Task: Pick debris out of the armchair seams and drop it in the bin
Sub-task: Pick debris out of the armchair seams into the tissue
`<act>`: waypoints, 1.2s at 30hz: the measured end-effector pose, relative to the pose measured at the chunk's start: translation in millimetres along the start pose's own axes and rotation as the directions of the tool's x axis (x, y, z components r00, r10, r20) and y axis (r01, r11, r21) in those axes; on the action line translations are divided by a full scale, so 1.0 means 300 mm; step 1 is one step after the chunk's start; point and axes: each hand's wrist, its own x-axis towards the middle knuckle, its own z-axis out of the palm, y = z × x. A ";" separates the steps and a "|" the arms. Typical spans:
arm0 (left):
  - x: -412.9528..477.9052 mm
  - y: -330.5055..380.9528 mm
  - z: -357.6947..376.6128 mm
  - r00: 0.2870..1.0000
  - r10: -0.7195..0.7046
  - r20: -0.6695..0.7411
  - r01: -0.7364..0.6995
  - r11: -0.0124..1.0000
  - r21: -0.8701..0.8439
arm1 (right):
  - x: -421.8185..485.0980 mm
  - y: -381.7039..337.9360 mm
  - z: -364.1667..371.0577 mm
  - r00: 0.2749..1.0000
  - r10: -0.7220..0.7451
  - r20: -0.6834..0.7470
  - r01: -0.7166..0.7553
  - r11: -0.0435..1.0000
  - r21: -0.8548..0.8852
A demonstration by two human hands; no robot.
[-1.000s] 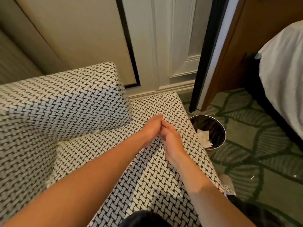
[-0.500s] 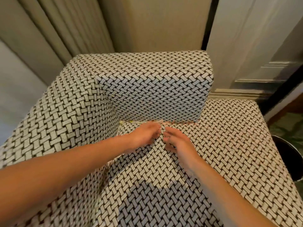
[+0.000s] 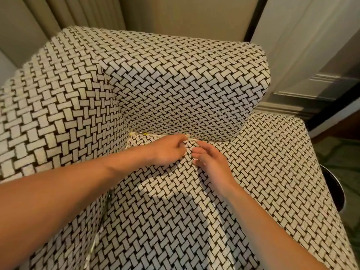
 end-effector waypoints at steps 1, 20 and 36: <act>0.012 -0.001 -0.004 1.000 -0.010 -0.021 0.010 1.000 0.010 | 0.008 -0.011 -0.013 1.000 0.006 -0.016 -0.007 0.999 -0.038; 0.075 -0.065 0.064 0.998 0.047 -0.045 -0.036 0.973 0.227 | 0.165 -0.005 -0.109 0.968 -0.233 -0.090 0.137 0.796 -0.590; 0.133 -0.031 0.123 0.991 0.129 0.028 -0.132 0.943 0.307 | 0.165 0.105 -0.164 0.824 -0.562 -0.079 0.006 0.148 -0.989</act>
